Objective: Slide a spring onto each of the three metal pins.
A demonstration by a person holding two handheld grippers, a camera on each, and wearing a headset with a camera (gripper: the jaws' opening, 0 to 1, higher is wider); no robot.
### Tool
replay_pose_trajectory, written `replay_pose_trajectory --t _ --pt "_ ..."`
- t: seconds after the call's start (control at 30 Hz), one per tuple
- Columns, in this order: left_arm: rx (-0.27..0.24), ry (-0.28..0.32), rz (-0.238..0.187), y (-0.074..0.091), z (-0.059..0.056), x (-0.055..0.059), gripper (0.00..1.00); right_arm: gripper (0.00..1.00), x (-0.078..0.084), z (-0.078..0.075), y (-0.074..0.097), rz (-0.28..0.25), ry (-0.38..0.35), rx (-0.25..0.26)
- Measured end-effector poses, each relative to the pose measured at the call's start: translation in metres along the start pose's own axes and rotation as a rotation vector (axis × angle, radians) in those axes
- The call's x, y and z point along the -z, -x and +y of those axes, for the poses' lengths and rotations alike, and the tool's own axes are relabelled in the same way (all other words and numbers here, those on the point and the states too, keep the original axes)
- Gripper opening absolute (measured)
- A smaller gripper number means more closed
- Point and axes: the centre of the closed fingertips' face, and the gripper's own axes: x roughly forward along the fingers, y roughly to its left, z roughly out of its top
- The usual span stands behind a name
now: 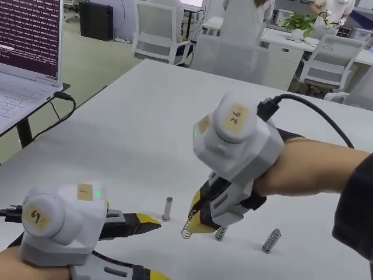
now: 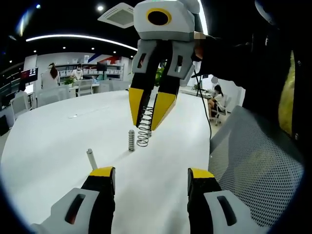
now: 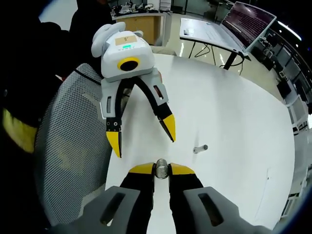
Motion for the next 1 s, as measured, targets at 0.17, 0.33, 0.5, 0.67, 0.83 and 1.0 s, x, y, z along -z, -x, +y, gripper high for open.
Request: replay_pose_trajectory --t 0.17,0.33,0.5,0.67,0.83,1.0 --pt "-0.008 0.009 0.001 0.002 0.002 0.002 0.55 0.08 -0.004 -0.013 0.004 -0.004 0.001 0.015" --pt "-0.011 0.013 0.002 0.003 0.003 0.004 0.55 0.08 -0.006 -0.028 0.002 0.008 -0.005 0.021" --pt "-0.019 0.02 0.002 0.004 0.006 0.006 0.55 0.08 -0.01 -0.041 0.0 0.004 -0.004 0.028" --pt "-0.025 0.025 0.003 0.005 0.008 0.007 0.55 0.08 -0.014 -0.054 -0.002 0.004 -0.002 0.041" --pt "-0.037 0.029 0.004 0.008 0.012 0.008 0.55 0.08 -0.017 -0.062 -0.006 0.001 0.0 0.048" --pt "-0.055 0.036 0.003 0.012 0.016 0.01 0.55 0.08 -0.016 -0.068 -0.011 0.011 0.003 0.048"
